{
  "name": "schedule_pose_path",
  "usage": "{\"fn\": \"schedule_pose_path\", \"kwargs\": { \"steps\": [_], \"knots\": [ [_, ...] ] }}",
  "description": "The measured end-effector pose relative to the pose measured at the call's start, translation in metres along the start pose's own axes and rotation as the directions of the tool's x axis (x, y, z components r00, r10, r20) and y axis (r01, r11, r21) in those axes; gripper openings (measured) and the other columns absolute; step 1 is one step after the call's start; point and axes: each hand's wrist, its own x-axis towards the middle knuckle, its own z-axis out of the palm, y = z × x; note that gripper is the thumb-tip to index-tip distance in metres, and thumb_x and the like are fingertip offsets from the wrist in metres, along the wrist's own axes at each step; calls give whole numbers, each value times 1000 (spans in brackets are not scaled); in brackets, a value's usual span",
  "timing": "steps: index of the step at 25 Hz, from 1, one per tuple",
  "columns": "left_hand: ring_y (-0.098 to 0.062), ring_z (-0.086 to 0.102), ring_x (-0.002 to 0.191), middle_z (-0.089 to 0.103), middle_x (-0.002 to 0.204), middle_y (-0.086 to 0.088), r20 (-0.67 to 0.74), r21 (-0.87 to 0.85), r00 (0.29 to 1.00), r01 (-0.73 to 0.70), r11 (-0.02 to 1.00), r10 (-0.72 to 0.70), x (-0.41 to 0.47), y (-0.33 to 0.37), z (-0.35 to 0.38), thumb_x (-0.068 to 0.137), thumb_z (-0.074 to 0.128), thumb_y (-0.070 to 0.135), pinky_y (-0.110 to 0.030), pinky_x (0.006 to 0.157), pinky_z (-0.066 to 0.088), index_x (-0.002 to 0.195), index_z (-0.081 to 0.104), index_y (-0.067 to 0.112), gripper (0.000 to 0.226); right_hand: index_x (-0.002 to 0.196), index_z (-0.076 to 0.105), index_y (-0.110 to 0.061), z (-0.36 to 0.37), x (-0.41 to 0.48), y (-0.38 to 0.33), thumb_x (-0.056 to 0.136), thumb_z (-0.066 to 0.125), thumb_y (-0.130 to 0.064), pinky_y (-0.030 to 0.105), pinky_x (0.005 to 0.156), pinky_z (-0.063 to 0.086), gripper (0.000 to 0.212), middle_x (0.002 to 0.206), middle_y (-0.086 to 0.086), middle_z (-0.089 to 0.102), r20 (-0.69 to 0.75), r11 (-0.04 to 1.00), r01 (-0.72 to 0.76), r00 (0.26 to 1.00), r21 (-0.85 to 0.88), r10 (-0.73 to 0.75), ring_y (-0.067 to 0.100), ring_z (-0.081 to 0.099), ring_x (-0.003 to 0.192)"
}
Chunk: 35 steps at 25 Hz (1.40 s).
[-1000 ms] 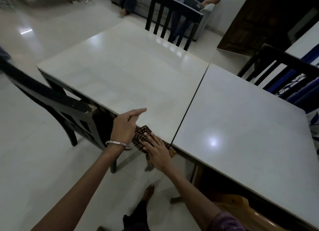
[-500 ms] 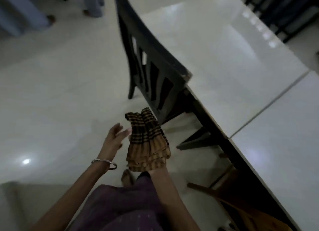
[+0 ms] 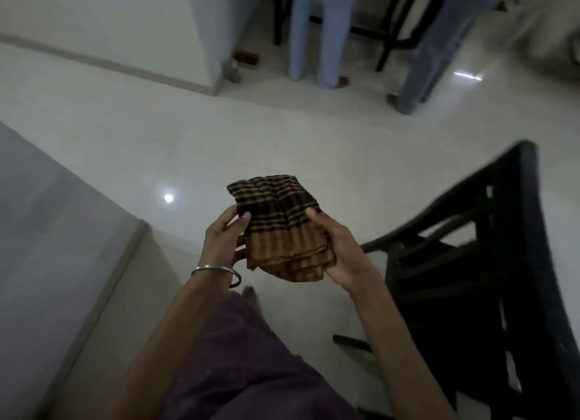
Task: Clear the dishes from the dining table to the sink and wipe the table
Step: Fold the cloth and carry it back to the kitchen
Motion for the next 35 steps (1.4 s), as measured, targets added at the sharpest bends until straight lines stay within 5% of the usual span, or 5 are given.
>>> {"fn": "schedule_pose_path", "kwargs": {
  "steps": [6, 14, 19, 25, 35],
  "knots": [
    [-13, 70, 98, 73, 109, 2, 24, 18, 983, -183, 983, 183, 132, 100, -86, 83, 64, -2, -30, 72, 60, 115, 65, 28, 44, 121, 65, -8, 75, 195, -87, 81, 72, 0, 36, 82, 59, 41, 116, 12, 72, -24, 942, 38, 999, -333, -49, 28, 69, 107],
    [-19, 70, 96, 75, 101, 1, -95, -49, 915, -397, 916, 392, 267, 247, -195, 80, 49, -17, -32, 82, 57, 65, 73, 21, 48, 81, 62, -3, 197, 400, -165, 81, 49, 19, 43, 62, 53, 25, 103, 27, 67, 219, 880, 216, 967, -424, -132, 39, 67, 84],
    [-18, 69, 97, 73, 110, -6, -225, -185, 925, -348, 919, 306, 361, 295, -252, 90, 48, 3, -28, 73, 57, 106, 69, 20, 33, 102, 72, -15, 254, 526, -191, 85, 59, 6, 32, 73, 59, 30, 106, 12, 74, 257, 926, 113, 966, -361, -18, 23, 71, 93],
    [-18, 68, 77, 75, 94, -6, -334, -246, 942, -79, 966, -8, 480, 357, -337, 94, 39, 46, -29, 56, 50, 101, 74, 24, 42, 106, 68, 0, 347, 727, -211, 87, 57, -5, 38, 60, 40, 23, 95, 21, 63, 164, 768, -105, 950, -632, 265, 37, 50, 83],
    [-22, 71, 92, 76, 98, -7, -735, -335, 673, -464, 820, 80, 539, 458, -559, 85, 42, 31, -34, 73, 59, 97, 78, 17, 40, 97, 77, -13, 616, 978, -179, 86, 51, -1, 16, 49, 47, 31, 75, -2, 71, 581, 695, -87, 480, -714, 657, 8, 63, 59]
  ]
}}
